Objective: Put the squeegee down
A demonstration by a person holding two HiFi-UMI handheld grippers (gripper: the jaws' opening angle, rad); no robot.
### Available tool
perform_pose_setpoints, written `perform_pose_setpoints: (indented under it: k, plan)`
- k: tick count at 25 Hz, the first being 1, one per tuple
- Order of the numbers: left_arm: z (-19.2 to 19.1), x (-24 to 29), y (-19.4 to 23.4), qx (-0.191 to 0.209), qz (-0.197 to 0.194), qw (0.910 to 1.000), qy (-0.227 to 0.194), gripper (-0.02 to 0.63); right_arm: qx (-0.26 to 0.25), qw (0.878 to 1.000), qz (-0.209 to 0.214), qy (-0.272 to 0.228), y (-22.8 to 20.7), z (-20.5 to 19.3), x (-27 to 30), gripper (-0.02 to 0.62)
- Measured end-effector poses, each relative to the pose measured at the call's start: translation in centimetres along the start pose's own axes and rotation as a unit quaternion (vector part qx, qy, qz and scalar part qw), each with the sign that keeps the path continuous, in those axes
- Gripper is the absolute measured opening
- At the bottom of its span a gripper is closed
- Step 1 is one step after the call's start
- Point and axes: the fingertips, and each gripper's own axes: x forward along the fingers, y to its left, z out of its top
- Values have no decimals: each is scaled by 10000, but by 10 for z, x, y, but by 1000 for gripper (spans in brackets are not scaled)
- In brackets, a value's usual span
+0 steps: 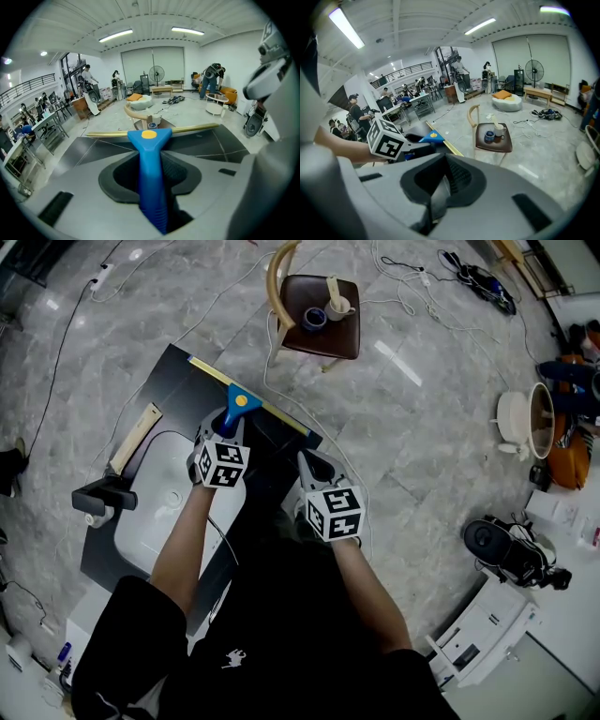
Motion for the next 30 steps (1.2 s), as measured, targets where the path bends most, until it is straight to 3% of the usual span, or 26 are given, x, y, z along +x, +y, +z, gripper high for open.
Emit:
perform_pose_setpoints:
  k: [13, 30]
  plan:
    - [-5, 5, 1, 68, 23, 9996, 270, 130, 33, 10000, 10, -8, -1, 1, 0, 2]
    - [-5, 4, 3, -16, 46, 9996, 277, 145, -18, 9999, 96, -45, 0, 3, -5, 2]
